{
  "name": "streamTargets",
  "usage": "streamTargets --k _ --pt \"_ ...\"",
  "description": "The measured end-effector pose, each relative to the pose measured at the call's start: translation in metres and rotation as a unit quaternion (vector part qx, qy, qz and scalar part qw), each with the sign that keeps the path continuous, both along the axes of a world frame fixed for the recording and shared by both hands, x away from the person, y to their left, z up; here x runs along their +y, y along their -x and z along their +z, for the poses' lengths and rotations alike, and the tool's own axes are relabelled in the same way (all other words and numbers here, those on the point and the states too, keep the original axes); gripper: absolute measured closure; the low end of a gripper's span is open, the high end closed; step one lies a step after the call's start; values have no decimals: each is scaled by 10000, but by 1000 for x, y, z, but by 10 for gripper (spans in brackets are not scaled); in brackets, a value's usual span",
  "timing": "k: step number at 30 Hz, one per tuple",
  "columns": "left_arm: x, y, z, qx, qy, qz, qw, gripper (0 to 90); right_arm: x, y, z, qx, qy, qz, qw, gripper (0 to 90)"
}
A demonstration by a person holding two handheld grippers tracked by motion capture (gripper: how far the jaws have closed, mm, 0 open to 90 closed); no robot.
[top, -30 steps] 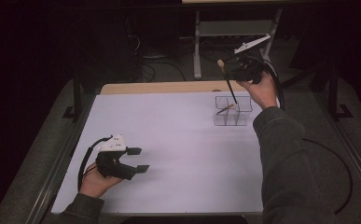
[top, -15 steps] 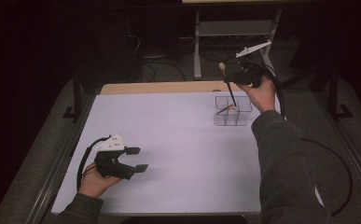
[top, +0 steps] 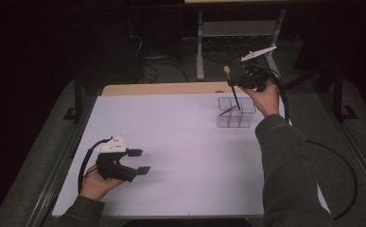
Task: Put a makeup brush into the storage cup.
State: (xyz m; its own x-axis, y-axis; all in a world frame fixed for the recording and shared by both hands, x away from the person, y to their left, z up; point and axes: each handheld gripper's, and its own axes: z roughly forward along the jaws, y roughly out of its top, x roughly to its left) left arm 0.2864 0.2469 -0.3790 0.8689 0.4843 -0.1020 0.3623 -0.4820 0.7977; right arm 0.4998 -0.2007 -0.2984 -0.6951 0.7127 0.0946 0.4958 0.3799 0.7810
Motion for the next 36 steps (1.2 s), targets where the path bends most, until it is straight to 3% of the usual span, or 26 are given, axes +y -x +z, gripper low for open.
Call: streamTargets --k 22,36 --pt "1 0 0 -8 -60 -8 10000 285 1 0 -10 29 83 -16 10000 826" --pt "0 0 -1 36 7 7 10000 283 -5 3 -18 98 44 -98 9999 825"
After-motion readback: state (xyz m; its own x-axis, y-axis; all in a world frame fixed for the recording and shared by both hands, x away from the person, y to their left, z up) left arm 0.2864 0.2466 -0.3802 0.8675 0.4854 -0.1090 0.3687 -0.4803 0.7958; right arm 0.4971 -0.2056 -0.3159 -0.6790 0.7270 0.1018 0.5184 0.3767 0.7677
